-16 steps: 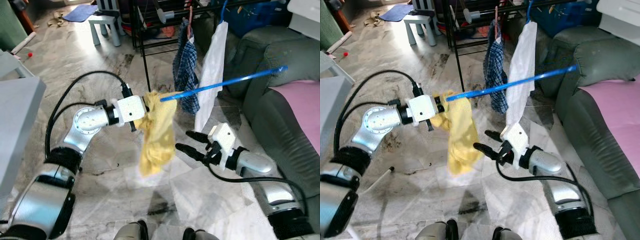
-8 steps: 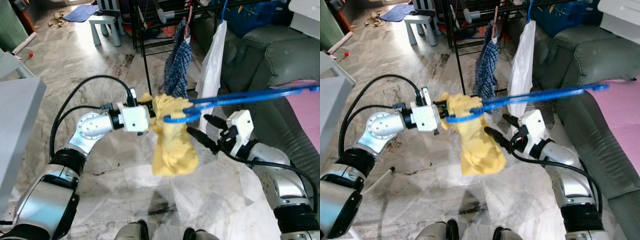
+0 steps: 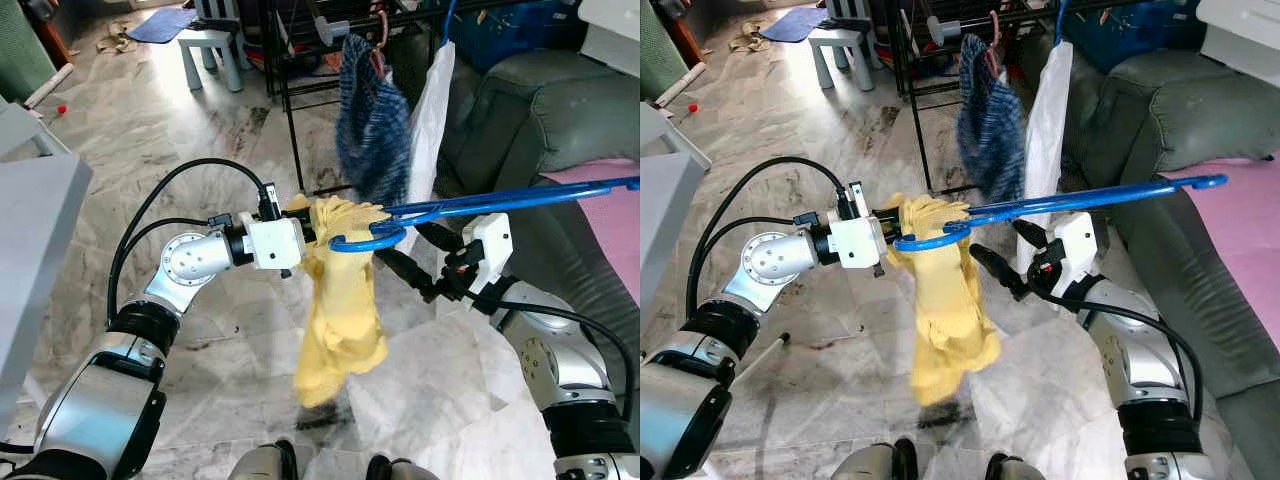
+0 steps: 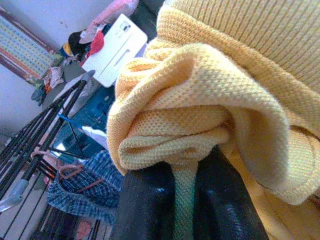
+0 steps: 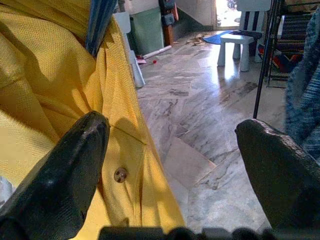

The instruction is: Hang hanger

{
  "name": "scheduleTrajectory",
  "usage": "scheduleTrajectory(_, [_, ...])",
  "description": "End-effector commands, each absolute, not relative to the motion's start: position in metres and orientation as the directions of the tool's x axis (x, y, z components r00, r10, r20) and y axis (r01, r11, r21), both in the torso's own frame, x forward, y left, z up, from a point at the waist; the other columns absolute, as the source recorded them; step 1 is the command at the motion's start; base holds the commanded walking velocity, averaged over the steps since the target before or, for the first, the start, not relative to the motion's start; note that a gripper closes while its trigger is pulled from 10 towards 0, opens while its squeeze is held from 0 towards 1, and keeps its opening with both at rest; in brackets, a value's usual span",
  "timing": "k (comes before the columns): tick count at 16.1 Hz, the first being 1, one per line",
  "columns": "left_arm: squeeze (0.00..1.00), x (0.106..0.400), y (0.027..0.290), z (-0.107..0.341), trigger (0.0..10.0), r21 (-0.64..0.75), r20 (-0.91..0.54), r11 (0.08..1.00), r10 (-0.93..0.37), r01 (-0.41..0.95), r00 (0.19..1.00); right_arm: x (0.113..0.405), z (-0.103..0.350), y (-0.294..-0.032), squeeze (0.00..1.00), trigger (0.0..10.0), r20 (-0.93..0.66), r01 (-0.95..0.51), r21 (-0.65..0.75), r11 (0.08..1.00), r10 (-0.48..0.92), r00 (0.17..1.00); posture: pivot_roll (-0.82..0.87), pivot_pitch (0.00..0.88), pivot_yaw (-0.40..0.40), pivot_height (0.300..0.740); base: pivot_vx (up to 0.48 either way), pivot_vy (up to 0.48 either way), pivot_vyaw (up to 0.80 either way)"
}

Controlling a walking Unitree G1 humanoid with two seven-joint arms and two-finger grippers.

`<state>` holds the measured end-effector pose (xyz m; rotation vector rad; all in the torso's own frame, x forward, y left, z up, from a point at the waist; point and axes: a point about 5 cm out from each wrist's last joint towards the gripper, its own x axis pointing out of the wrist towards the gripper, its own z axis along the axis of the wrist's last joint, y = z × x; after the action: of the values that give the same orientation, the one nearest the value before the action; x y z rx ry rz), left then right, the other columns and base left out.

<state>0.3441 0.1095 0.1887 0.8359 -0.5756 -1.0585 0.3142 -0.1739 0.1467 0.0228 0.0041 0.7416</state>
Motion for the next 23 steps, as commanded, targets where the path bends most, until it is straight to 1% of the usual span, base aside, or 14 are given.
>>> scheduleTrajectory(1, [0.0, 0.343, 0.111, 0.197, 0.0, 0.835, 0.055, 0.252, -0.923, 0.49, 0.38, 0.315, 0.147, -0.173, 0.89, 10.0, 0.004, -0.672, 0.02, 0.74, 0.672, 0.74, -0.02, 0.157, 0.078, 0.74, 0.0, 0.0, 0.0])
scheduleTrajectory(11, [0.0, 0.343, 0.111, 0.197, 0.0, 0.835, 0.055, 0.252, -0.923, 0.49, 0.38, 0.315, 0.147, -0.173, 0.89, 10.0, 0.004, -0.672, 0.02, 0.74, 0.672, 0.74, -0.02, 0.157, 0.078, 0.74, 0.0, 0.0, 0.0])
scheduleTrajectory(12, [0.0, 0.343, 0.108, 0.198, 0.0, 0.837, 0.065, 0.251, -0.928, 0.486, 0.367, 0.316, 0.146, -0.171, 0.83, 10.0, 0.007, -0.678, 0.03, 0.735, 0.678, 0.735, -0.02, 0.157, 0.078, 0.74, 0.0, 0.0, 0.0])
scheduleTrajectory(13, [0.0, 0.331, 0.074, 0.209, 0.0, 0.784, 0.206, 0.323, -0.941, 0.53, 0.269, 0.337, 0.136, -0.144, 0.0, 10.0, -0.023, -0.614, 0.039, 0.788, 0.615, 0.788, -0.01, 0.142, 0.052, 0.74, 0.0, 0.0, 0.0])
scheduleTrajectory(14, [0.0, 0.325, 0.06, 0.217, 0.0, 0.75, 0.277, 0.358, -0.934, 0.556, 0.227, 0.344, 0.132, -0.129, 0.0, 10.0, -0.046, -0.593, 0.042, 0.804, 0.594, 0.803, -0.02, 0.14, 0.05, 0.74, 0.0, 0.0, 0.0])
scheduleTrajectory(19, [0.0, 0.326, 0.053, 0.226, 0.0, 0.731, 0.322, 0.389, -0.921, 0.56, 0.219, 0.348, 0.133, -0.118, 0.0, 10.0, -0.048, -0.612, 0.054, 0.789, 0.614, 0.788, -0.02, 0.139, 0.042, 0.74, 0.0, 0.0, 0.0])
scheduleTrajectory(21, [0.0, 0.322, 0.052, 0.228, 0.0, 0.712, 0.327, 0.39, -0.92, 0.584, 0.217, 0.352, 0.132, -0.113, 0.0, 10.0, -0.043, -0.615, 0.051, 0.787, 0.617, 0.785, -0.02, 0.139, 0.038, 0.74, 0.0, 0.0, 0.0])
scheduleTrajectory(23, [0.0, 0.325, 0.056, 0.224, 0.0, 0.71, 0.311, 0.391, -0.92, 0.585, 0.238, 0.352, 0.134, -0.113, 0.0, 10.0, -0.04, -0.629, 0.045, 0.776, 0.631, 0.775, -0.02, 0.139, 0.038, 0.74, 0.0, 0.0, 0.0])
